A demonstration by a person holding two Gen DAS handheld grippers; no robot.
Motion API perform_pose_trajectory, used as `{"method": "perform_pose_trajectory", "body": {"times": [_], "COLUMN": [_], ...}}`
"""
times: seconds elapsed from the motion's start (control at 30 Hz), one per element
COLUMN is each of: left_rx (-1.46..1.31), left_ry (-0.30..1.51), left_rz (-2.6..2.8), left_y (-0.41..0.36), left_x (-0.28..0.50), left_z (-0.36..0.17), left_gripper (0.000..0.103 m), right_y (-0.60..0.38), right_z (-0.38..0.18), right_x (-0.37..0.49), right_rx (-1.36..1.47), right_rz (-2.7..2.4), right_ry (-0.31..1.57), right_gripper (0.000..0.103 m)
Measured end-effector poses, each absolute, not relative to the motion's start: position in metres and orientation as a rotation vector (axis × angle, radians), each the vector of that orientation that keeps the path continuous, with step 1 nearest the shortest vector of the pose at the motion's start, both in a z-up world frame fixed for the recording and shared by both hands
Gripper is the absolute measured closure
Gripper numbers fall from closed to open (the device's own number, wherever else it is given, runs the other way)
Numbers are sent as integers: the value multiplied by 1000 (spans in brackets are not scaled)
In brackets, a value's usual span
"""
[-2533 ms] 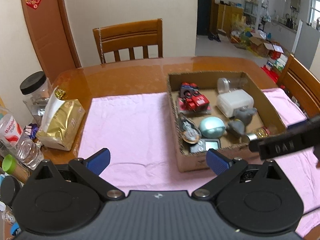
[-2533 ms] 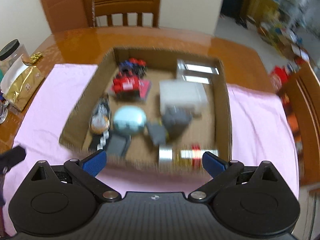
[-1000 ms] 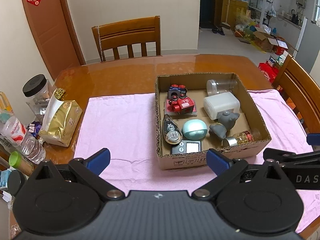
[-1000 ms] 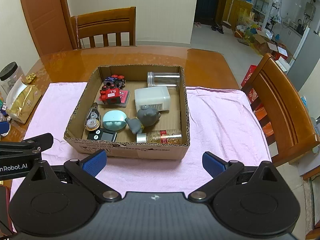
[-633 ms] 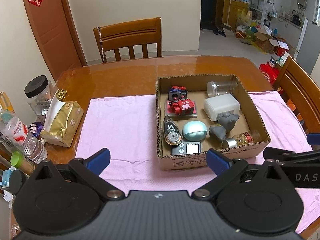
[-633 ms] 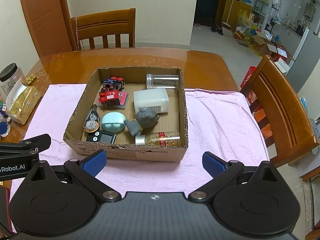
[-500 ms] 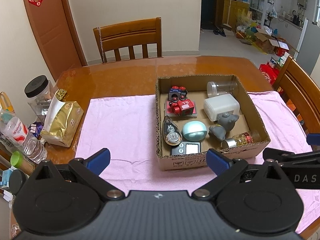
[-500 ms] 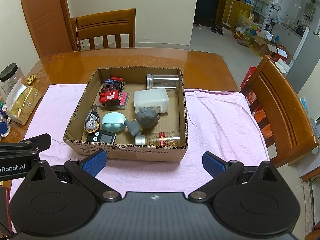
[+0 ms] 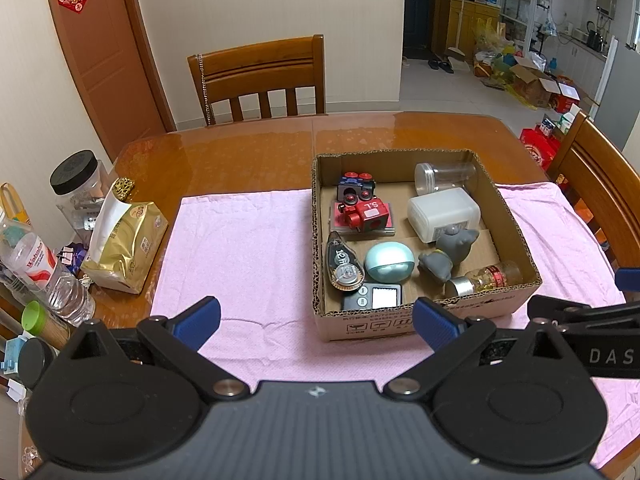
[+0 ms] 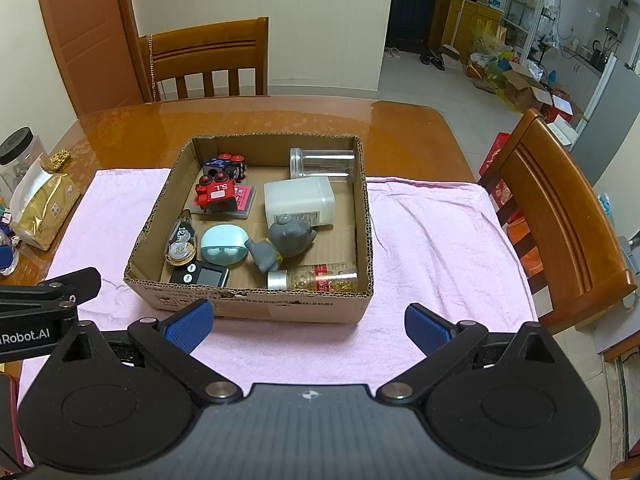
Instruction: Organize rigid objects
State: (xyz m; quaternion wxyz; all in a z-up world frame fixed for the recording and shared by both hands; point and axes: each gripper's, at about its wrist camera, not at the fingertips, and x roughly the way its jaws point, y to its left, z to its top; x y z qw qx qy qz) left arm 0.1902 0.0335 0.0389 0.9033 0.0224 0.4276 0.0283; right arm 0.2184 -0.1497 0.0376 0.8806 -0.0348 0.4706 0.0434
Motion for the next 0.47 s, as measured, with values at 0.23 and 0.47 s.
{"method": "perform_pose_trajectory", "body": {"times": [0.23,0.47], "left_rx": [46,45], "left_ry": [884,884], "left_rz": [58,57], "left_y": [33,32], "left_x": [190,190], "left_z": [39,39], "left_gripper": [1,1], "right_y": [-149,-149], "right_z": [38,38], "right_x": [218,218], "right_rx": [-71,-72], "right_rz": [90,89], "right_ry": [980,978], "right_gripper": [0,0]}}
